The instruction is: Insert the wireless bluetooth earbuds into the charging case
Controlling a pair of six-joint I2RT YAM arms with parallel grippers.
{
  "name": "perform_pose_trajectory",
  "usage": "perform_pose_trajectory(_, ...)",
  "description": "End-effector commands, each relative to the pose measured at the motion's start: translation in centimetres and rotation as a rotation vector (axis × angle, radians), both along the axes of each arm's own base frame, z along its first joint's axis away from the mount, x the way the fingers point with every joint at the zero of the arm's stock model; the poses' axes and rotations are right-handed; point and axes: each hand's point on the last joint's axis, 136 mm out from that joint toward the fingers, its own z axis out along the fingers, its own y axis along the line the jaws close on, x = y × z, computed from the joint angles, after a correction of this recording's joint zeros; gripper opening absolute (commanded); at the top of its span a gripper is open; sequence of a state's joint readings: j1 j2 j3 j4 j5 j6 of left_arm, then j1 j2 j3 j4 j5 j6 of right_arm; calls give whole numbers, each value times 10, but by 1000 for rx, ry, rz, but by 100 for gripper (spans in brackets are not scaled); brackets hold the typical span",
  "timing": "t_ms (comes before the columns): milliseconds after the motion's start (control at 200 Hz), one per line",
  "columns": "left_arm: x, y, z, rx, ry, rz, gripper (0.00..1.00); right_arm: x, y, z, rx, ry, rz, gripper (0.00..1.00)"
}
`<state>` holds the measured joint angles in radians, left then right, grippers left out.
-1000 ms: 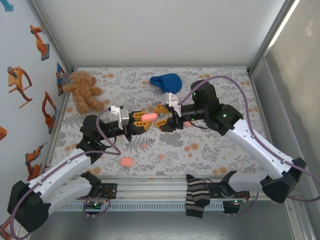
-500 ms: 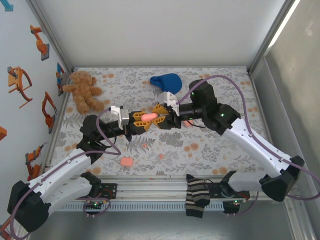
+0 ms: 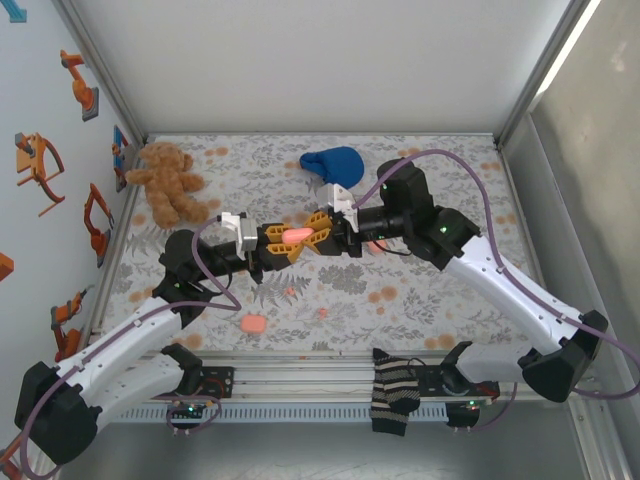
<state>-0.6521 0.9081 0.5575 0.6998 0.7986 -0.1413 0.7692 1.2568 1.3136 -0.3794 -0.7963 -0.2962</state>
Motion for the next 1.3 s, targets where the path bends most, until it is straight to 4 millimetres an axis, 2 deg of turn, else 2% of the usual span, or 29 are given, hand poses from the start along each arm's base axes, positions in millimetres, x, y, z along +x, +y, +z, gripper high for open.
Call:
perform_pose_trajectory(0,-2,2,19,-37,-47,6,13,-2,-1,14,28,-28,-15,18)
perform_pose_trajectory(170,-1,3,20,-39,-45,17,32,2,-5,14,22,-38,-53,14)
perform_pose_trajectory(240,1,4,18,-30,-41,36,48,5,-7,13,15,-43,-84,13)
perform_pose_trajectory(346,3,8,10,-3,-36,76,56,12,-11,11,-1,-49,-137,10)
perform_pose_trajectory(586,6,28,1,52,-57,220,65,32,-23,-2,-52,-40,-283,6)
perform_pose_trajectory(811,28,66,-6,92,-31,500,71,54,-38,-16,-82,44,-419,2)
perform_pose_trajectory(1027,41,99,-31,190,76,701,73,77,-60,-58,-154,239,-537,0)
perform_pose_trajectory(1167,44,115,-51,226,163,776,73,79,-65,-94,-211,346,-554,0)
perform_pose_trajectory(1292,41,124,-60,212,228,805,73,76,-70,-126,-259,427,-552,0)
